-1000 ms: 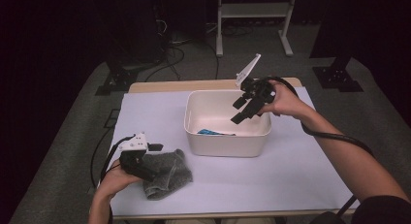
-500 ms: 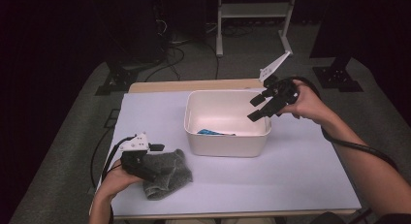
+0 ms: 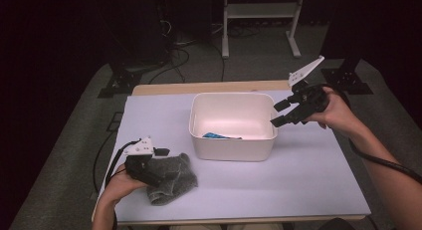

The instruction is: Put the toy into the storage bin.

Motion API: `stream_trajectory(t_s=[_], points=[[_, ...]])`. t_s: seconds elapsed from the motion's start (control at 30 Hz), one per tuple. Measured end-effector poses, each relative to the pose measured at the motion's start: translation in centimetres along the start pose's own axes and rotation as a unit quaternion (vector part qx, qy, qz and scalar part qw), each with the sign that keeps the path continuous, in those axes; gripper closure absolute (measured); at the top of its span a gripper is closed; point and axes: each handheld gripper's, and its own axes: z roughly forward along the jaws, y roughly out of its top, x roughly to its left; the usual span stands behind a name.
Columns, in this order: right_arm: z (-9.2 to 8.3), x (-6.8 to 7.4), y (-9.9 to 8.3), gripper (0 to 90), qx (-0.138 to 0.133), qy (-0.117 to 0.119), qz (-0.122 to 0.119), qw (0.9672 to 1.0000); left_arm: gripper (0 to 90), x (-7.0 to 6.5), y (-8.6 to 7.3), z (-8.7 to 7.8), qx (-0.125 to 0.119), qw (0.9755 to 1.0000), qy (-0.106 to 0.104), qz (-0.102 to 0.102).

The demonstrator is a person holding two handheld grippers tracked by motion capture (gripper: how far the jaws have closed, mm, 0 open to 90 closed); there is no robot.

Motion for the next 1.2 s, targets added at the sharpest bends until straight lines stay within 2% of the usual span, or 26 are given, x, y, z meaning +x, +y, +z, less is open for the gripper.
stream_trajectory(t_s=[0.27,0.63,1.2], points=[[-1.0,0.0,-2.6,28.1,-0.013,-0.006,0.022,0.9997,9.6,0.0,0.0,0.1,0.002,1.0,-0.002,0.002],[-1.1,0.0,-5.9,28.4,-0.02,-0.007,0.047,0.9987,9.6,-0.1,0.1,0.2,0.002,1.0,-0.001,0.001],[0.5,0.1,-11.6,28.3,-0.03,-0.001,0.092,0.9953,9.6,-0.2,0.0,0.6,0.006,1.0,-0.002,0.002]])
